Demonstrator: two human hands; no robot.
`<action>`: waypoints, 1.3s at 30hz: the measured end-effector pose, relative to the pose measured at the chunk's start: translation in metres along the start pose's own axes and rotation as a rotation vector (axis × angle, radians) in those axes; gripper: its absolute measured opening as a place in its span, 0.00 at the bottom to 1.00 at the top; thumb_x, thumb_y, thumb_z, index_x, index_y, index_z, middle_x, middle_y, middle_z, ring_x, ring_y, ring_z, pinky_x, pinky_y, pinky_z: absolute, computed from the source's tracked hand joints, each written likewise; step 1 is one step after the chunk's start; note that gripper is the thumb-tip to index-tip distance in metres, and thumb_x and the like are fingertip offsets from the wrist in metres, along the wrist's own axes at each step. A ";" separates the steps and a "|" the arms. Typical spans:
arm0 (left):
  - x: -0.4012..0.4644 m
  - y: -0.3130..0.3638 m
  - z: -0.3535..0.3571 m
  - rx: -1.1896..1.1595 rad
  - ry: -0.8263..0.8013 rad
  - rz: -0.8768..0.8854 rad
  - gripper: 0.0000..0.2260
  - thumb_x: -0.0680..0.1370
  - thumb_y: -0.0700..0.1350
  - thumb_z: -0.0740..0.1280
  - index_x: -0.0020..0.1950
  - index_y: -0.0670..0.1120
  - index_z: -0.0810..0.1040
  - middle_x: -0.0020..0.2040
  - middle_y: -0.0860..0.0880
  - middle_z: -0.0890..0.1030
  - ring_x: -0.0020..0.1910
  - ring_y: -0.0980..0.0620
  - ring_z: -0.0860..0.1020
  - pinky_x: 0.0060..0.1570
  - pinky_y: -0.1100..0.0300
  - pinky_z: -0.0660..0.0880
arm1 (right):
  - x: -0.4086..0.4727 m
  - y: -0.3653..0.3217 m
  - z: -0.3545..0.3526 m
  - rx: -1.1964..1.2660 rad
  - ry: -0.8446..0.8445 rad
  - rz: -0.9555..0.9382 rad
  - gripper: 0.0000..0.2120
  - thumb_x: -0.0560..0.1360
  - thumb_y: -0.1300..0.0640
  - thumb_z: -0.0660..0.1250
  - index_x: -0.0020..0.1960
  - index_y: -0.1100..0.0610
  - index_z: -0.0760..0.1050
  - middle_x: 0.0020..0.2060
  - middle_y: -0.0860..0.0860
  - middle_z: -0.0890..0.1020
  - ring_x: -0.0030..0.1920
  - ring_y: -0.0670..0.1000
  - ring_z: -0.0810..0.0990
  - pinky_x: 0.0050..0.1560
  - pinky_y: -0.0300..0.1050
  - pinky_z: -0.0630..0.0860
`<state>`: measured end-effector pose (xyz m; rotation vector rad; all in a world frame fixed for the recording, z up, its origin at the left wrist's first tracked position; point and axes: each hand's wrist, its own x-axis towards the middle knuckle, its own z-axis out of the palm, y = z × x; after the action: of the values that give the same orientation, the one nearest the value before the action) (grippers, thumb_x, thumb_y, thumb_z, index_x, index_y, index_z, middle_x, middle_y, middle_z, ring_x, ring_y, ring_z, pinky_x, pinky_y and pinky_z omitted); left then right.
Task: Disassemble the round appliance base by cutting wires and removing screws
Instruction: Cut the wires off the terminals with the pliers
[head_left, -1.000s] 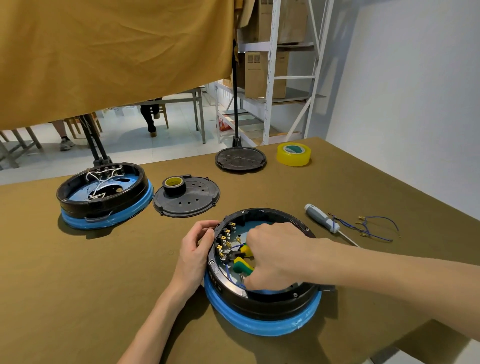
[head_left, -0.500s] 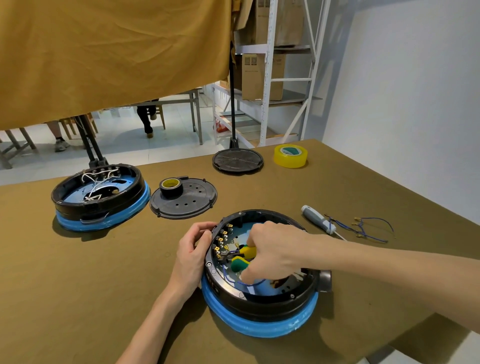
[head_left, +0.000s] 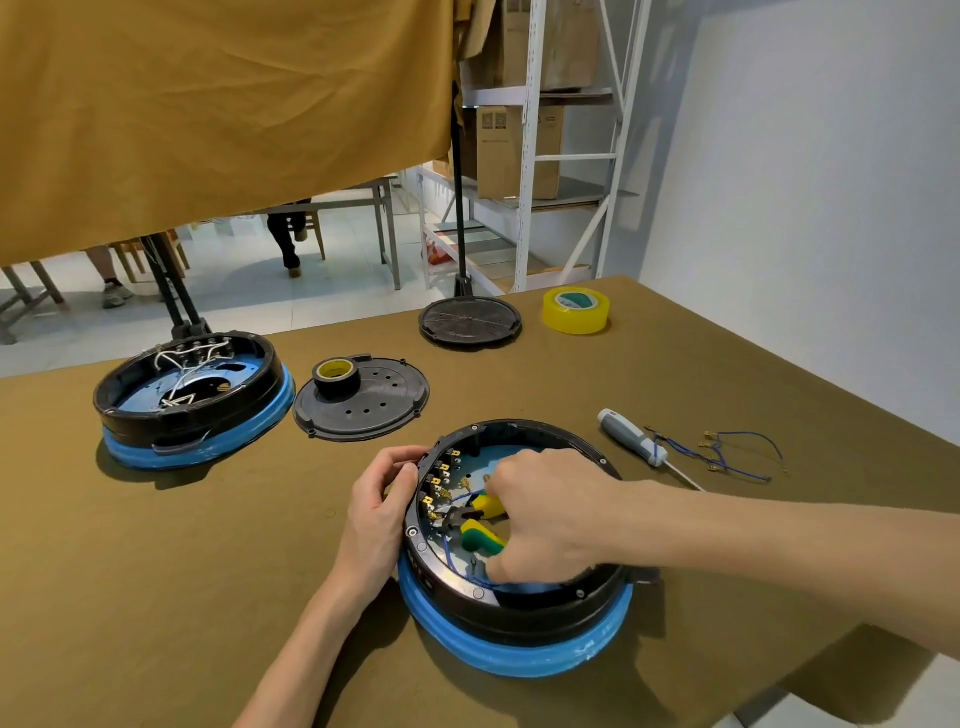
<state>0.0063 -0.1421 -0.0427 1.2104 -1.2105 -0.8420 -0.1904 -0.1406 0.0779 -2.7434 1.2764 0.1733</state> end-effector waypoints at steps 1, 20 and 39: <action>0.000 0.000 0.000 -0.003 -0.001 0.000 0.10 0.85 0.40 0.60 0.61 0.47 0.79 0.54 0.48 0.85 0.53 0.52 0.83 0.47 0.60 0.81 | 0.001 0.003 -0.003 0.063 -0.028 0.028 0.23 0.69 0.40 0.74 0.37 0.56 0.67 0.29 0.48 0.68 0.28 0.51 0.66 0.29 0.44 0.63; 0.000 0.000 0.000 -0.008 -0.009 -0.003 0.10 0.85 0.41 0.60 0.61 0.48 0.80 0.53 0.49 0.85 0.53 0.51 0.83 0.47 0.59 0.81 | 0.000 0.003 0.003 0.118 -0.030 0.072 0.23 0.67 0.38 0.74 0.40 0.57 0.72 0.28 0.48 0.67 0.28 0.52 0.66 0.30 0.47 0.65; -0.002 0.001 -0.001 0.042 -0.017 0.024 0.12 0.82 0.51 0.62 0.62 0.50 0.79 0.56 0.50 0.84 0.58 0.50 0.82 0.56 0.50 0.79 | 0.001 0.006 0.004 0.151 -0.057 0.089 0.24 0.66 0.38 0.74 0.44 0.57 0.75 0.28 0.48 0.67 0.28 0.51 0.66 0.30 0.47 0.65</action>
<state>0.0066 -0.1400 -0.0417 1.2223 -1.2598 -0.8138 -0.1944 -0.1451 0.0738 -2.5401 1.3388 0.1557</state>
